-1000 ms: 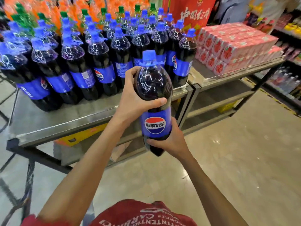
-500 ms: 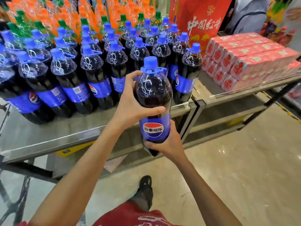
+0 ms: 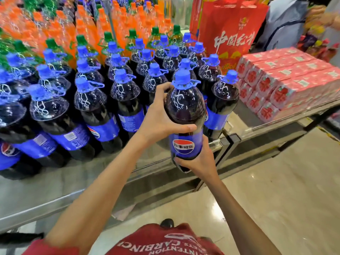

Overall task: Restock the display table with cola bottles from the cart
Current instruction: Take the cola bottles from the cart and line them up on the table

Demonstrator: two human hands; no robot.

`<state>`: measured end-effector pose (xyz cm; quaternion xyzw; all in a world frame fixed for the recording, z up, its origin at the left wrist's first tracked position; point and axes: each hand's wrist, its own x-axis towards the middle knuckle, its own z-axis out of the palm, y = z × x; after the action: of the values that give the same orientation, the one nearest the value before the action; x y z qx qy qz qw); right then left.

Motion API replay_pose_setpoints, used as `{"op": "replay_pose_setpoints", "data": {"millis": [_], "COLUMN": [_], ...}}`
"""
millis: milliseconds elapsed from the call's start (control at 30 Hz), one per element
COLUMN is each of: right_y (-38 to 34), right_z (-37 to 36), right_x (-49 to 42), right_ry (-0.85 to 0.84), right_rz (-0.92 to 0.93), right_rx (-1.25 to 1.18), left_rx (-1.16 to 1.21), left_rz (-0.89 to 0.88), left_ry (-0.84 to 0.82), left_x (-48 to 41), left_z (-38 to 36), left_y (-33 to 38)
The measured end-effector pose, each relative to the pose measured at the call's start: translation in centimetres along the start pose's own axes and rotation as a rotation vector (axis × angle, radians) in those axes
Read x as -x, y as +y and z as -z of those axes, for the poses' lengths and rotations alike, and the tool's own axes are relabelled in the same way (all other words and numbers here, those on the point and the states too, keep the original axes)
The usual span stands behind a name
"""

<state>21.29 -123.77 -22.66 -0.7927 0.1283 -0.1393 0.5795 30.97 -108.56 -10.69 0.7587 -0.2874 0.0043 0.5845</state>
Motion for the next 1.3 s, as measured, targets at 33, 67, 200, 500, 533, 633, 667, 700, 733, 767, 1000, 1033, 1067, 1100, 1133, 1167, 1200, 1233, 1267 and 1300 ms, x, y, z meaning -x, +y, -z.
{"op": "replay_pose_setpoints", "data": {"millis": [33, 67, 200, 500, 533, 633, 667, 700, 733, 767, 1000, 1033, 1067, 1100, 1133, 1167, 1200, 1233, 1267, 1300], "right_y": [0.3, 0.5, 1.6, 3.4, 3.8, 4.5, 4.7, 4.9, 5.2, 5.6, 7.0, 6.9, 7.1, 7.0, 7.0, 7.1, 7.2, 7.3, 7.1, 7.1], "right_z": [-0.1, -0.1, -0.1, -0.1, -0.2, 0.0, 0.1, 0.2, 0.1, 0.0, -0.9, -0.9, -1.1, -1.2, -1.4, -1.5, -1.6, -1.7, -1.8, -1.9], "right_x": [-0.6, -1.3, -3.6, -8.7, -9.1, -10.0, -10.2, -10.3, -10.5, -10.5, -9.3, -9.2, -9.0, -8.7, -8.5, -8.4, -8.4, -8.3, -8.3, -8.3], "right_ry": [0.005, 0.013, 0.035, 0.007, 0.003, 0.01, 0.01, 0.007, 0.009, 0.015, 0.062, 0.083, 0.108, 0.131, 0.15, 0.162, 0.171, 0.178, 0.189, 0.216], "right_rz": [0.001, 0.002, 0.013, -0.008, -0.018, -0.037, -0.04, -0.041, -0.049, -0.058, -0.077, -0.058, -0.06, -0.066, -0.074, -0.078, -0.08, -0.075, -0.068, -0.056], "right_rx": [0.004, 0.01, 0.025, 0.046, 0.052, 0.066, 0.069, 0.07, 0.077, 0.086, 0.173, 0.191, 0.204, 0.214, 0.22, 0.218, 0.217, 0.22, 0.252, 0.302], "left_rx": [-0.002, -0.002, -0.024, -0.077, -0.086, -0.098, -0.097, -0.095, -0.094, -0.096, -0.09, -0.094, -0.096, -0.1, -0.103, -0.104, -0.103, -0.101, -0.096, -0.094], "left_rz": [0.004, 0.007, -0.002, -0.038, -0.039, -0.031, -0.024, -0.02, -0.019, -0.02, -0.009, -0.012, -0.015, -0.015, -0.012, -0.007, -0.001, 0.0, -0.002, 0.0], "left_ry": [-0.009, -0.02, -0.059, -0.074, -0.074, -0.073, -0.076, -0.083, -0.09, -0.097, -0.139, -0.151, -0.166, -0.18, -0.193, -0.208, -0.225, -0.24, -0.252, -0.256], "left_x": [-0.6, -1.1, -2.8, -6.4, -6.6, -7.2, -7.3, -7.4, -7.4, -7.3, -6.9, -6.9, -6.9, -6.8, -6.8, -6.9, -6.9, -7.0, -7.1, -7.2], "left_z": [0.0, -0.1, -0.4, -1.7, -1.9, -2.5, -2.7, -2.8, -3.0, -3.2, -3.7, -3.7, -3.6, -3.7, -3.7, -3.7, -3.8, -3.8, -3.7, -3.6], "left_y": [-0.4, -0.9, -2.0, -3.3, -3.4, -4.0, -4.2, -4.4, -4.7, -4.9, -6.3, -6.4, -6.6, -6.7, -6.7, -6.6, -6.6, -6.7, -6.8, -6.9]}}
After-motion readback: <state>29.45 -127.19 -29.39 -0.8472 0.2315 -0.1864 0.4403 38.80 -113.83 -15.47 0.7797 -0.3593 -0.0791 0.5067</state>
